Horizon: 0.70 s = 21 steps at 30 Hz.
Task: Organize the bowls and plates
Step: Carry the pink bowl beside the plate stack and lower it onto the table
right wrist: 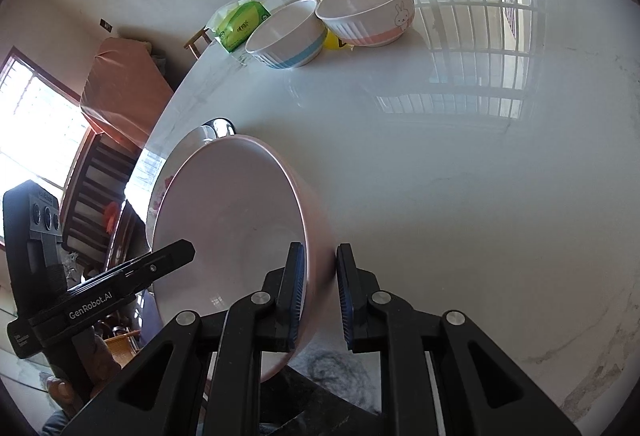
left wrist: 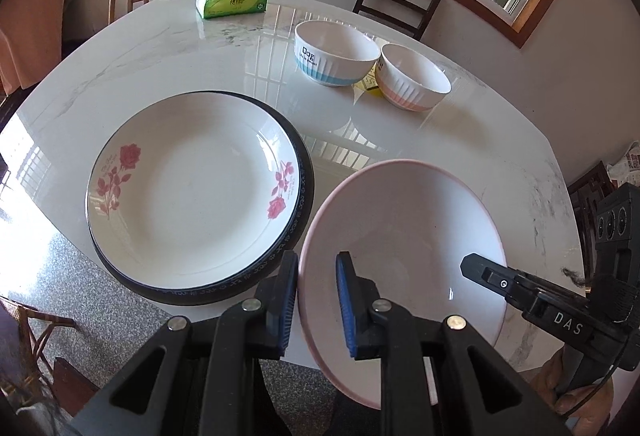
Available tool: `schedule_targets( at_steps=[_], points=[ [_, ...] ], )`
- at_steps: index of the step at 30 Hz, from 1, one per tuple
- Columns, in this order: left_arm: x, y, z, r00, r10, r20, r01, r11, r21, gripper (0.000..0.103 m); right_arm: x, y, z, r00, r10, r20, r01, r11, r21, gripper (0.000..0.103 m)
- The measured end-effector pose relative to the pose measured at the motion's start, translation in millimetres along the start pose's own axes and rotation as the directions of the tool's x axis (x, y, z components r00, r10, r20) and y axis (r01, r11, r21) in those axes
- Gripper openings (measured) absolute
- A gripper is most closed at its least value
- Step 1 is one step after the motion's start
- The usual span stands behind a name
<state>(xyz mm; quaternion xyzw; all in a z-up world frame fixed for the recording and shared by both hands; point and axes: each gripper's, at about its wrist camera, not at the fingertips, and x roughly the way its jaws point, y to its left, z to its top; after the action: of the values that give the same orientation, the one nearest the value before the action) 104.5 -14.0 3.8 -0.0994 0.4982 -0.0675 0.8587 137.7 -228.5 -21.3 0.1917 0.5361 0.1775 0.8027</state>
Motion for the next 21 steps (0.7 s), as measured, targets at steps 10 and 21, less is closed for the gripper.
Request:
schedule_targets(
  at_steps=[10, 21],
  points=[
    [-15, -12, -2, 0.989, 0.083, 0.122, -0.095, 0.991, 0.094, 0.021, -18, 1, 3, 0.994, 0.032, 0.103, -0.033, 0.999, 0.009, 0.018],
    [-17, -21, -4, 0.982, 0.116, 0.147, -0.136, 0.981, 0.137, 0.026, -23, 0, 5, 0.989, 0.044, 0.144, -0.047, 0.999, 0.015, 0.018]
  ],
)
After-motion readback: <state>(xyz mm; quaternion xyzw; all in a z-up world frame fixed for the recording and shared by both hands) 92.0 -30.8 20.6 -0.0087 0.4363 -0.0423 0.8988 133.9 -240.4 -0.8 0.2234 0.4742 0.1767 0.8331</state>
